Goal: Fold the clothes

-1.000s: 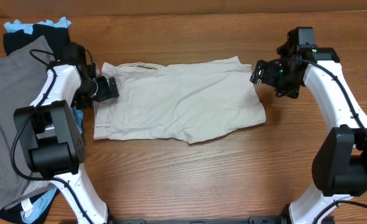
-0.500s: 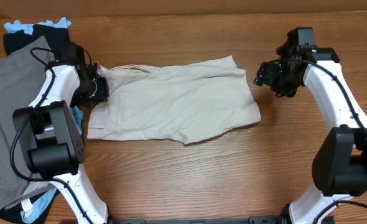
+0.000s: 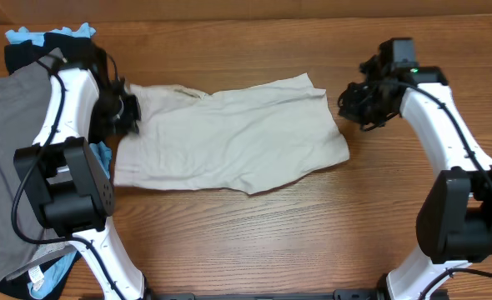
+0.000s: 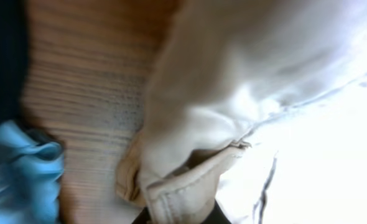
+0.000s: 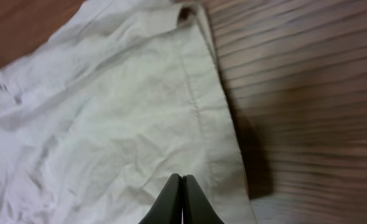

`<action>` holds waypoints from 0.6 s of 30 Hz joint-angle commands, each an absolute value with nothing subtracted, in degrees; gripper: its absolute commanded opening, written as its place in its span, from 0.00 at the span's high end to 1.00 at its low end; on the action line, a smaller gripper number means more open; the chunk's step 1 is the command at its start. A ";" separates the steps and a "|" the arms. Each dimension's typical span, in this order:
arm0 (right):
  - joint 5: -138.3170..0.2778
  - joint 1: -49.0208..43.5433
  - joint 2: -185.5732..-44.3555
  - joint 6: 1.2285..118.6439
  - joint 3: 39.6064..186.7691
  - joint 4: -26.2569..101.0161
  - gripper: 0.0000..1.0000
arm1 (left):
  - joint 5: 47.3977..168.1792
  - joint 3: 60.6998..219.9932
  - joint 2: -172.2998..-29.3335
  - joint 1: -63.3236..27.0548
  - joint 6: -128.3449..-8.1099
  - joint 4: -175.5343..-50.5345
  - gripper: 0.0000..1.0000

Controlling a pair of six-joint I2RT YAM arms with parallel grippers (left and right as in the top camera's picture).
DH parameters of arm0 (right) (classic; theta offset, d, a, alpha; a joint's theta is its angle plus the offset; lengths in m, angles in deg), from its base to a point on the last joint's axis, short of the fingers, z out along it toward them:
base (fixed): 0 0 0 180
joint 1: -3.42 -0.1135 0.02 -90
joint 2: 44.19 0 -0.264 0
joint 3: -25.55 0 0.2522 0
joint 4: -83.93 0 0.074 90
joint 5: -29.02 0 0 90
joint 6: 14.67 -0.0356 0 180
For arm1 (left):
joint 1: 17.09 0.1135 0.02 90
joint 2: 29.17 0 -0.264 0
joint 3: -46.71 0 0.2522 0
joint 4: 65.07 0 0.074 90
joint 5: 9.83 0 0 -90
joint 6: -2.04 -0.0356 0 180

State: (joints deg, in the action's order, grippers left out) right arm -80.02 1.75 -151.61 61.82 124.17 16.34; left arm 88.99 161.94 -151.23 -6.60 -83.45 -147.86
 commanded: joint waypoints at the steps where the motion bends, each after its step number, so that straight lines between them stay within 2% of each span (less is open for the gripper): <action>1: -82.98 -0.80 -151.61 61.82 118.95 20.23 0.96 | 91.42 173.22 -150.73 -7.92 -83.28 -153.07 0.96; 10: -84.16 -2.53 -151.69 55.28 106.03 33.83 0.96 | 94.22 187.10 -150.73 -13.66 -83.25 -163.47 0.96; 14: -84.59 -2.51 -151.69 53.47 101.88 37.96 0.96 | 98.37 188.04 -150.73 -18.50 -82.93 -163.60 0.96; 18: -84.68 -2.51 -151.69 52.92 101.40 38.42 0.96 | 99.77 188.04 -150.73 -24.16 -76.43 -161.46 0.96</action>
